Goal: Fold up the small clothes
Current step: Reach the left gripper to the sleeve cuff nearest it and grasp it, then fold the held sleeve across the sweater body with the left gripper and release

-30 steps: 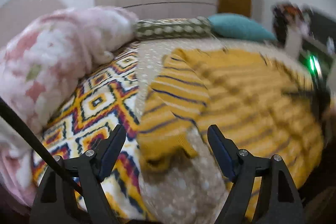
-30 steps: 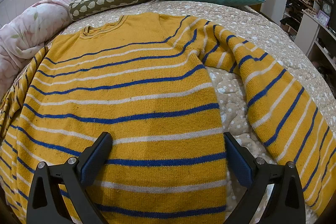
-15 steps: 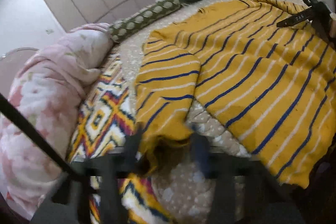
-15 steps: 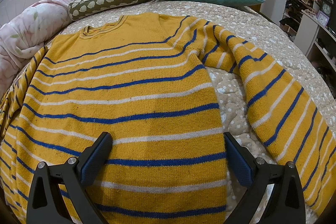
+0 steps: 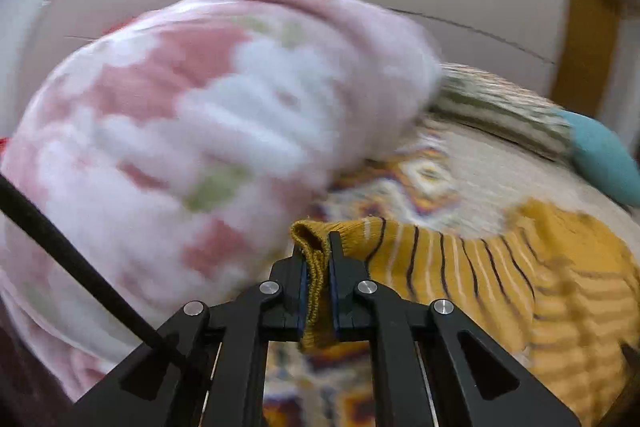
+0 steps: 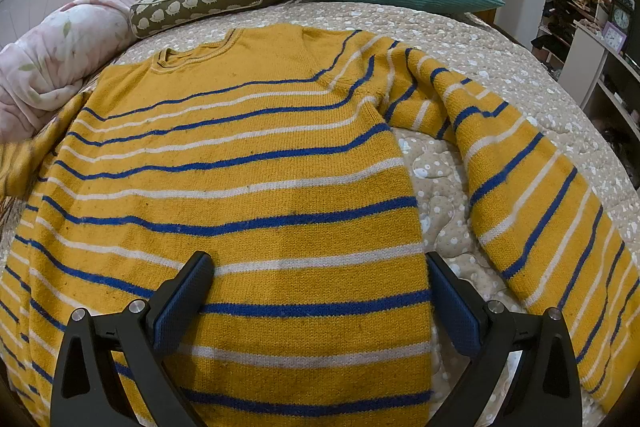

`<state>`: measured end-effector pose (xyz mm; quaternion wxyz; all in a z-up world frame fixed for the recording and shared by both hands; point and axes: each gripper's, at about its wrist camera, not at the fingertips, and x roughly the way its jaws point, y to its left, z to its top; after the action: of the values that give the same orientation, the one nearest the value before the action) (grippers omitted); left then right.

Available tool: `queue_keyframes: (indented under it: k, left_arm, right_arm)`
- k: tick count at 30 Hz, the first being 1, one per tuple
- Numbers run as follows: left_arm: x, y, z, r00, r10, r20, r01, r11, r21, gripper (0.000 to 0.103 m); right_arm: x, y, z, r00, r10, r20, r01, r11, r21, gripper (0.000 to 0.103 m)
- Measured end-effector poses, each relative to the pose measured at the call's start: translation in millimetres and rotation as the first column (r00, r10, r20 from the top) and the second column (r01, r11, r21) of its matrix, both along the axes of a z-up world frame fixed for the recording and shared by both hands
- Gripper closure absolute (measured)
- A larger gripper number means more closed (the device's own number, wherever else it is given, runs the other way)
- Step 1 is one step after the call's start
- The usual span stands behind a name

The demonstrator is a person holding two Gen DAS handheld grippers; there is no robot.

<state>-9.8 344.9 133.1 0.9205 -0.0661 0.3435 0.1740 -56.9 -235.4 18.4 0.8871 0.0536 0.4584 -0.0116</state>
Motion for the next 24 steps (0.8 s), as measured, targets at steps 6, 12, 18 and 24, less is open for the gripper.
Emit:
queue_keyframes:
  k: [6, 12, 18, 24]
  left_arm:
    - [12.4, 27.7, 3.5, 0.985, 0.172, -0.035, -0.169, 0.983, 0.065, 0.095]
    - [13.5, 0.6, 22.3, 0.995, 0.095, -0.023, -0.094, 0.995, 0.033, 0.095]
    - [35.1, -99.7, 40.7, 0.984, -0.180, 0.012, 0.180, 0.979, -0.095, 0.095]
    - [72.4, -246.6, 43.8, 0.879, -0.471, 0.075, 0.473, 0.840, -0.267, 0.095]
  right_arm:
    - [-0.2, 0.1, -0.2, 1.000, 0.000, 0.000, 0.000, 1.000, 0.000, 0.000]
    - [0.4, 0.4, -0.2, 1.000, 0.000, 0.003, 0.000, 1.000, 0.003, 0.000]
    - [-0.7, -0.4, -0.4, 1.000, 0.000, 0.009, 0.000, 1.000, 0.015, 0.000]
    - [-4.0, -3.1, 0.0, 1.000, -0.002, 0.023, 0.001, 0.999, 0.040, 0.000]
